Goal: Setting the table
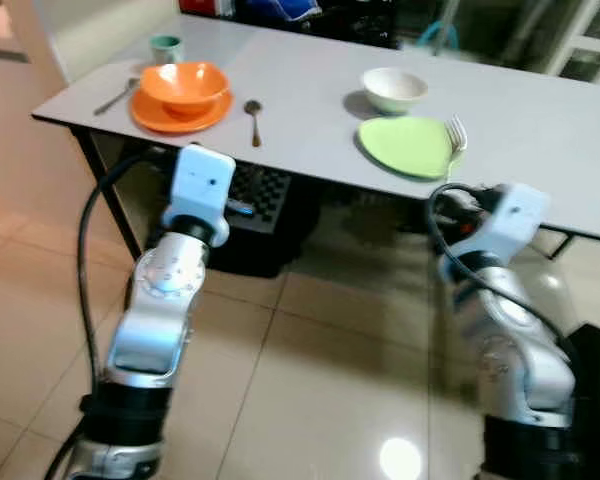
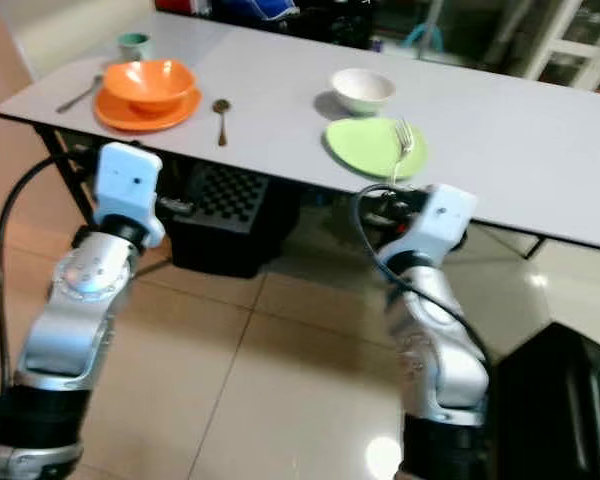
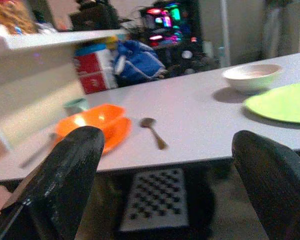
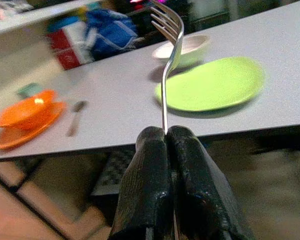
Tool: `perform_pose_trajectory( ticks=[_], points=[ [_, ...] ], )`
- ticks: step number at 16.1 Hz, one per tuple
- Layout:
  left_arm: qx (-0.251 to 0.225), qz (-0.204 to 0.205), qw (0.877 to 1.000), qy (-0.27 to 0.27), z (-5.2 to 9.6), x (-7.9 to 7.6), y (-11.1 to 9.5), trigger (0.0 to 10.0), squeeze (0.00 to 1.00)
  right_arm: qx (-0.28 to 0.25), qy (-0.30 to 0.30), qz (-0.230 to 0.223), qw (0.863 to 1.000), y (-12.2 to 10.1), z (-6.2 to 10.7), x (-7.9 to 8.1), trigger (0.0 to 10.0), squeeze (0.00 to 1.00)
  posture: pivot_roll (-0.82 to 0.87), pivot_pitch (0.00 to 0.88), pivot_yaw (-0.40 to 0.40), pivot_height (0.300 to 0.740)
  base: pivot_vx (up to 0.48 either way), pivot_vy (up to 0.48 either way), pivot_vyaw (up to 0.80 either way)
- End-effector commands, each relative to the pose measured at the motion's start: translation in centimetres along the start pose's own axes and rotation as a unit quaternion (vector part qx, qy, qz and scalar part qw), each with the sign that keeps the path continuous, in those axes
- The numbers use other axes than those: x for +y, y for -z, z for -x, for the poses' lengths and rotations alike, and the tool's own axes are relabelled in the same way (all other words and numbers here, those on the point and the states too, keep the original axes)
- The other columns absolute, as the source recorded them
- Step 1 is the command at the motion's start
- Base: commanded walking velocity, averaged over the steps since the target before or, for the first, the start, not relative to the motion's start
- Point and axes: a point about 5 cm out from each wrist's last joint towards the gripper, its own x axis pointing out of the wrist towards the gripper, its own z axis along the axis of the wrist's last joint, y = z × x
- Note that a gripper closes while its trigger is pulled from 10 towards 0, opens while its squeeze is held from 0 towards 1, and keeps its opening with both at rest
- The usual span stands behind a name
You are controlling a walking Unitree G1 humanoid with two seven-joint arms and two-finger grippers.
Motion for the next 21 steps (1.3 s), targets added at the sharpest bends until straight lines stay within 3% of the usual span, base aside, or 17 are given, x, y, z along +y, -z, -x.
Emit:
perform_pose_trajectory(
  ticks=[1, 4, 10, 13, 21],
  points=[
    [-0.017, 0.007, 1.0, 0.019, -0.4, -0.9, -1.0, 10.0, 0.0, -0.013, 0.02, 0.006, 1.0, -0.5, 0.1, -1.2, 10.0, 0.0, 0.06, 0.0, -0.069, 0.74, 0.412, 0.0, -0.44],
    [-0.014, 0.008, 1.0, 0.014, -0.2, -0.6, -0.9, 10.0, 0.0, -0.012, 0.017, 0.01, 1.0, -0.5, 0.1, -1.1, 10.0, 0.0, 0.04, 0.0, -0.059, 0.74, 0.407, 0.0, -0.33],
    [-0.012, 0.015, 0.999, 0.032, -0.2, -1.4, -0.8, 10.0, 0.0, -0.014, 0.033, 0.006, 0.999, -0.5, 0.5, -1.5, 10.0, 0.0, 0.02, 0.0, -0.033, 0.74, 0.409, 0.0, 0.0],
    [-0.012, 0.016, 0.999, 0.034, -0.2, -1.6, -0.9, 10.0, 0.0, -0.014, 0.031, 0.003, 0.999, -0.6, 0.6, -1.5, 10.0, 0.0, 0.01, 0.0, -0.035, 0.74, 0.409, 0.0, -0.8],
    [-0.014, 0.023, 0.999, 0.041, 0.1, -2.3, -0.7, 10.0, 0.0, -0.017, 0.01, 0.021, 1.0, -1.2, 0.4, -1.3, 10.0, 0.0, -0.02, 0.0, -0.041, 0.74, 0.408, 0.0, 0.0]
  ],
)
